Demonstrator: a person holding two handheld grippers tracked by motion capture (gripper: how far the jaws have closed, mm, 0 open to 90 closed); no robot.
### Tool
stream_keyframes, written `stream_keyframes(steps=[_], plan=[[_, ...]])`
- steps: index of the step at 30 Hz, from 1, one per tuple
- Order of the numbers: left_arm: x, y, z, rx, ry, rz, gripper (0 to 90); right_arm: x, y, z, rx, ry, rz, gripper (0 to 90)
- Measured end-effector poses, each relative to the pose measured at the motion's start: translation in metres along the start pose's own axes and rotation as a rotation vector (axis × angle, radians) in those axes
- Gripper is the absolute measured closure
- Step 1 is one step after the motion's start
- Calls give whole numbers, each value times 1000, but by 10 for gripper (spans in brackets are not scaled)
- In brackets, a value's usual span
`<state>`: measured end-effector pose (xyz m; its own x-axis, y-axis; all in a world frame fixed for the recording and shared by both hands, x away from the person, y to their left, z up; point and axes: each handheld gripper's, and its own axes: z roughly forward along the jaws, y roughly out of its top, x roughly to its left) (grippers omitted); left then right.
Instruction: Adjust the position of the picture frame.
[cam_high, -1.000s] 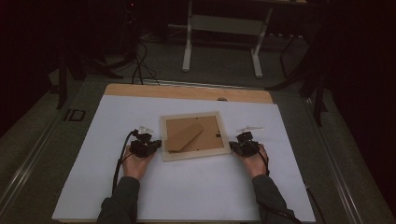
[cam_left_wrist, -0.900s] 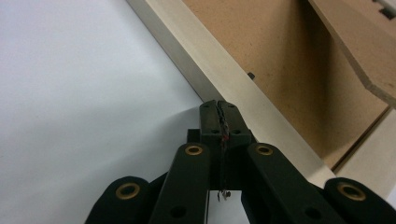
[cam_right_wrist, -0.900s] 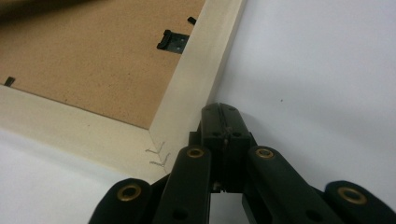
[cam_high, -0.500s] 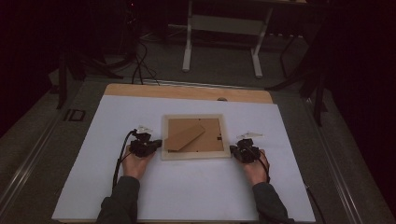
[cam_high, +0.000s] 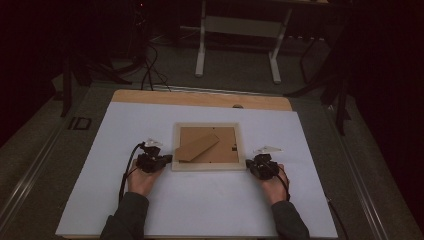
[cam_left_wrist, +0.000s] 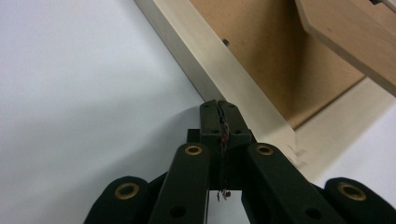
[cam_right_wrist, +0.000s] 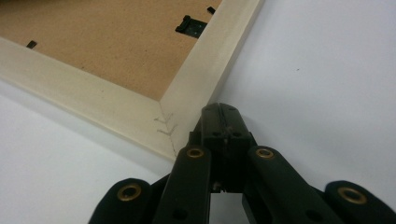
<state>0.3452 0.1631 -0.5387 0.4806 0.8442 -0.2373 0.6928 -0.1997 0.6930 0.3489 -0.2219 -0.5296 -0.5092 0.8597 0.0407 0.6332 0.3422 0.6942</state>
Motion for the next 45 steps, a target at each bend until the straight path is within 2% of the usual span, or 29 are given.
stream_keyframes(steps=[6,9,14,21,33,45], plan=[[2,-1,-2,5,-15,2,900,3,-3,-2,-6,12,22,900],[3,-1,-2,4,-19,8,900,2,-5,-3,-5,28,39,900],[1,-1,-2,4,-13,13,900,0,-7,-5,-3,59,41,900],[-1,-8,-5,-9,-31,-5,900,0,-9,-7,-6,62,44,900],[-14,-13,-8,0,-24,32,900,-7,-13,-10,-10,73,77,900],[-12,-15,-9,-5,-42,34,900,-9,-15,-10,-22,86,68,900]])
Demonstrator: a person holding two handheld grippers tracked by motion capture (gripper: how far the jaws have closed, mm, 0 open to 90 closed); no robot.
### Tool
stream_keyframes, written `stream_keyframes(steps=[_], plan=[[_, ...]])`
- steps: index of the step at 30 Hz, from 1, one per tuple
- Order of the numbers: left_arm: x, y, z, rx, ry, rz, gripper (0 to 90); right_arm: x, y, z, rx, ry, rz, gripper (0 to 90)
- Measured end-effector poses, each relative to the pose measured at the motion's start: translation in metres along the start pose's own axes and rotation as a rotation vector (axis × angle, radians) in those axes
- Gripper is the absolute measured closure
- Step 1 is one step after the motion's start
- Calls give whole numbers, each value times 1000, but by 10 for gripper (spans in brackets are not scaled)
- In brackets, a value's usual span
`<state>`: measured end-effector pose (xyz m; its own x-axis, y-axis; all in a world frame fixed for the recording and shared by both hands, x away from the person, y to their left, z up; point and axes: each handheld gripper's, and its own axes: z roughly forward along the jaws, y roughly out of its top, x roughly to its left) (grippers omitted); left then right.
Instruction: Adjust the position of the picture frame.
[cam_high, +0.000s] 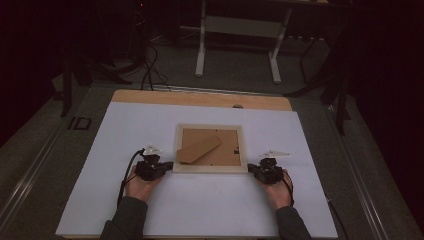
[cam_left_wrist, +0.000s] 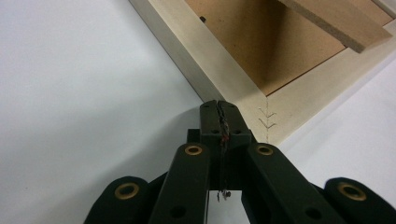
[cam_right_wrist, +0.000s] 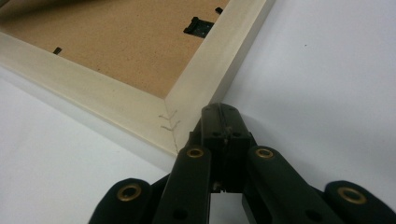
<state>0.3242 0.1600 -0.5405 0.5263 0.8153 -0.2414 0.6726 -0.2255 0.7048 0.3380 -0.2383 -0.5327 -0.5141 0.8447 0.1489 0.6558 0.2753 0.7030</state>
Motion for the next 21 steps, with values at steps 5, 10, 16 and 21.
stream_keyframes(steps=[5,10,16,21], plan=[[2,0,-1,1,-6,-4,882,-1,-1,0,-6,8,-3,899],[2,0,-2,5,-2,4,847,-2,-1,0,-14,7,-8,880],[5,1,-5,2,-9,-16,771,-3,-1,-1,-21,-18,-19,846],[6,4,-10,-1,10,-24,736,-7,0,-4,-42,-25,-14,803]])
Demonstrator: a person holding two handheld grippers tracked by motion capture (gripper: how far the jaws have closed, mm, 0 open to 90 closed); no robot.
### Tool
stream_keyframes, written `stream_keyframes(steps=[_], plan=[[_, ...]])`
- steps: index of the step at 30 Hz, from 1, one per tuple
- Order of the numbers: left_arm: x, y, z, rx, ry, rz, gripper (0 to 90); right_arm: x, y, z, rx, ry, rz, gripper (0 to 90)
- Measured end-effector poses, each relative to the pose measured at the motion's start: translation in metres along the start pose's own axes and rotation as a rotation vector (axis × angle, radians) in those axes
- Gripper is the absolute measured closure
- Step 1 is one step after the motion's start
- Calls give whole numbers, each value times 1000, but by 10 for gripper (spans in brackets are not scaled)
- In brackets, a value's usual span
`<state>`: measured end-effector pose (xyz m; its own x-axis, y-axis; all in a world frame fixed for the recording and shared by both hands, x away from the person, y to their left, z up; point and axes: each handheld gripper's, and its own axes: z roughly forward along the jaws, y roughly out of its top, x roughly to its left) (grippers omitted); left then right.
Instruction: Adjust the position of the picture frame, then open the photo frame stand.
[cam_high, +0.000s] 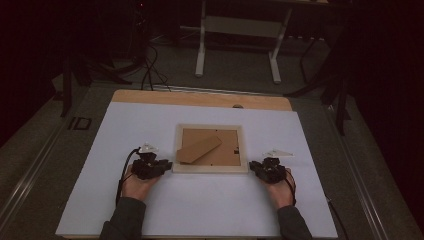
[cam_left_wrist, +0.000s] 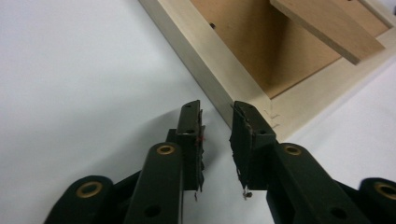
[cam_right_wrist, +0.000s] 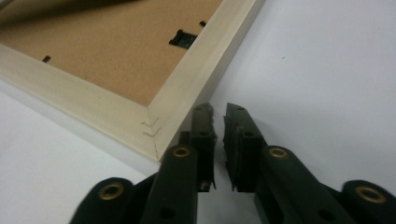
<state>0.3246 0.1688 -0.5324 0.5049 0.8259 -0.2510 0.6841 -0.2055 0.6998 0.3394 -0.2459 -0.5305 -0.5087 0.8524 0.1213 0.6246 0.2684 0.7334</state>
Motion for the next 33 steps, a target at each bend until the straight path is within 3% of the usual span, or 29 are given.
stream_keyframes(steps=[4,12,33], plan=[[-1,2,-3,-11,9,8,731,-4,0,-3,-19,2,14,780],[-1,4,-9,-45,20,-15,720,-7,0,-8,-41,-12,26,669],[3,12,-22,-118,-43,-86,603,-9,1,-10,-54,4,41,594]])
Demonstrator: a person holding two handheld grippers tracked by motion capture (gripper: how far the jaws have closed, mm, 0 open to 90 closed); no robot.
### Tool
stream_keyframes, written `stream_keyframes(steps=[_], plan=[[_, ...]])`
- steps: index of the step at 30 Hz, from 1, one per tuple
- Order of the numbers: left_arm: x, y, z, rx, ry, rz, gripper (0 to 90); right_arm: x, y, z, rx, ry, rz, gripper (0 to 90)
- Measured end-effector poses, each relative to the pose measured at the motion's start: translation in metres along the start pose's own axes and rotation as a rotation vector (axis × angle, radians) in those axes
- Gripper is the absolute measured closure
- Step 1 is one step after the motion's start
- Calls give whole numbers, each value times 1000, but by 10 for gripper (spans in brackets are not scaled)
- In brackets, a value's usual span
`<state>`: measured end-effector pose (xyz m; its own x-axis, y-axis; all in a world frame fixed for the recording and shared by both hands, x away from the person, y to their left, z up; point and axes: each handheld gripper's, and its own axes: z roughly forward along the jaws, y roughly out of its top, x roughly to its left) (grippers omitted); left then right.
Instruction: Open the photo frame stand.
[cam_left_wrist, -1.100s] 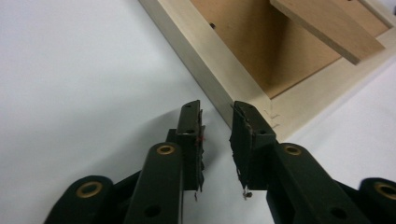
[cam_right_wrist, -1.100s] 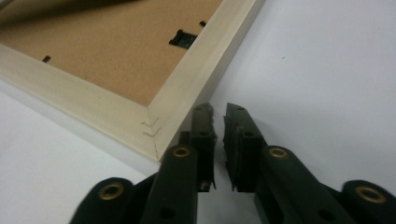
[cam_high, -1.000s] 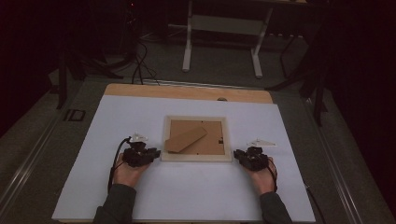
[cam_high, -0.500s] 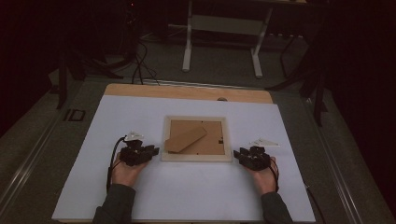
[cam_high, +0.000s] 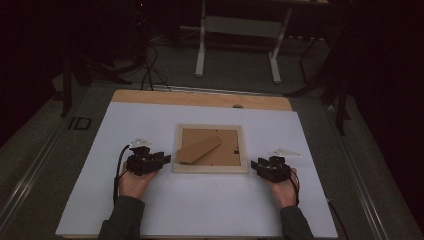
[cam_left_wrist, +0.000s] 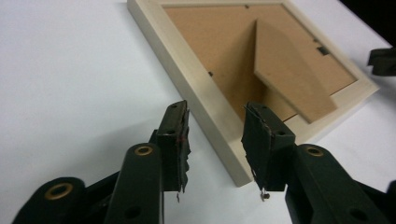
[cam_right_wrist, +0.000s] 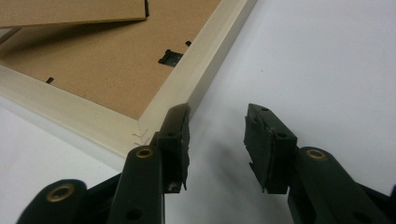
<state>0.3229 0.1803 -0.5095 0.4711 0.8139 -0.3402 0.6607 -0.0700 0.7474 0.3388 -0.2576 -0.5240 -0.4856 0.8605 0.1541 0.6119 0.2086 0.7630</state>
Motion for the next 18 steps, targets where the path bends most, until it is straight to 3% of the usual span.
stream_keyframes(steps=[10,18], plan=[[-5,11,-9,-31,-43,-12,552,2,-2,0,9,18,2,584],[-19,25,-13,-42,-60,47,523,2,-5,1,9,26,22,570]])
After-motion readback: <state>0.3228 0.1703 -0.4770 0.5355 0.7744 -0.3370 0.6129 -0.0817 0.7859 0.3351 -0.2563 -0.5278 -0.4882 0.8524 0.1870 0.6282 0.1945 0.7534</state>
